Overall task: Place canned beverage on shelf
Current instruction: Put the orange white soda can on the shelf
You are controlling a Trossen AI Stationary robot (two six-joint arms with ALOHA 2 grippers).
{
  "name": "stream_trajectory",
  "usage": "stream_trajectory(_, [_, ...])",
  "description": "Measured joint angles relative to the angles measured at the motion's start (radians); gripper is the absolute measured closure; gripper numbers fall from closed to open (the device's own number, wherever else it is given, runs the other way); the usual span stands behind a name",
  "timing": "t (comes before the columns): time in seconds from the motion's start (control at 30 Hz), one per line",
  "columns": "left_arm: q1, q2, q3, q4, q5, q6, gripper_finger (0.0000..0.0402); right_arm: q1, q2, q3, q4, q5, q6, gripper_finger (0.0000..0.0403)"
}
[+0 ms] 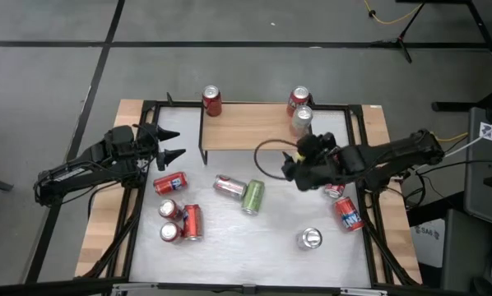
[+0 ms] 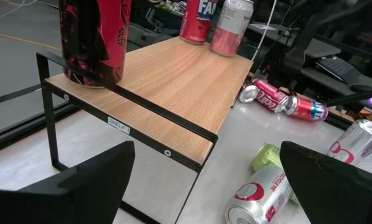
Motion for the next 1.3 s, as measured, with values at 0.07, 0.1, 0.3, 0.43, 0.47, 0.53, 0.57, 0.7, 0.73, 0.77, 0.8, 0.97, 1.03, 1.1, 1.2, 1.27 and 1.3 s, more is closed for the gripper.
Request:
stream_trajectory(0.07, [0.0, 0.0, 0.0, 0.0, 0.0, 0.0, 0.0005, 0.006, -0.002, -0.049, -0.011, 0.004, 0.052, 0.004])
stream_trajectory(0.1, [0.0, 0.0, 0.0, 0.0, 0.0, 0.0, 0.0005, 0.005, -0.001, -0.071, -0.011, 0.001, 0.067, 0.004])
stream_trajectory(0.3, [0.0, 0.0, 0.0, 0.0, 0.0, 0.001, 0.0005, -0.012, 0.0, -0.159, 0.008, -0.011, 0.056, 0.004])
stream_trajectory(0.43, [0.0, 0.0, 0.0, 0.0, 0.0, 0.001, 0.0005, -0.041, 0.0, -0.187, 0.018, -0.018, 0.047, 0.004])
stream_trajectory(0.47, [0.0, 0.0, 0.0, 0.0, 0.0, 0.001, 0.0005, -0.052, 0.0, -0.192, 0.024, -0.019, 0.045, 0.004])
stream_trajectory(0.53, [0.0, 0.0, 0.0, 0.0, 0.0, 0.001, 0.0005, -0.075, 0.0, -0.199, 0.042, -0.024, 0.015, 0.004])
stream_trajectory(0.57, [0.0, 0.0, 0.0, 0.0, 0.0, 0.001, 0.0005, -0.087, 0.0, -0.199, 0.06, -0.031, -0.007, 0.004])
stream_trajectory(0.7, [0.0, 0.0, 0.0, 0.0, 0.0, 0.001, 0.0005, -0.141, 0.0, -0.199, 0.142, -0.061, -0.104, 0.004])
stream_trajectory(0.73, [0.0, 0.0, 0.0, 0.0, 0.0, 0.001, 0.0005, -0.156, 0.0, -0.199, 0.16, -0.07, -0.126, 0.004])
stream_trajectory(0.77, [0.0, 0.0, 0.0, 0.0, 0.0, 0.001, 0.0005, -0.173, 0.0, -0.199, 0.174, -0.081, -0.146, 0.004])
stream_trajectory(0.8, [0.0, 0.0, 0.0, 0.0, 0.0, 0.0, 0.0005, -0.189, 0.0, -0.199, 0.186, -0.094, -0.165, 0.004])
stream_trajectory(0.97, [0.0, 0.0, 0.0, 0.0, 0.0, 0.001, 0.0005, -0.258, 0.0, -0.199, 0.197, -0.129, -0.19, 0.004])
stream_trajectory(1.03, [0.0, 0.0, 0.0, 0.0, 0.0, 0.001, 0.0005, -0.28, 0.0, -0.199, 0.197, -0.136, -0.198, 0.004])
stream_trajectory(1.1, [0.0, 0.0, 0.0, 0.0, 0.0, 0.001, 0.0005, -0.297, 0.0, -0.199, 0.197, -0.138, -0.217, 0.004])
stream_trajectory(1.2, [0.0, 0.0, 0.0, 0.0, 0.0, 0.001, 0.0005, -0.319, 0.0, -0.199, 0.197, -0.139, -0.22, 0.004])
stream_trajectory(1.27, [0.0, 0.0, 0.0, 0.0, 0.0, 0.001, 0.0005, -0.33, 0.0, -0.199, 0.197, -0.139, -0.222, 0.004])
stream_trajectory(1.3, [0.0, 0.0, 0.0, 0.0, 0.0, 0.001, 0.0005, -0.334, 0.0, -0.199, 0.197, -0.139, -0.227, 0.004])
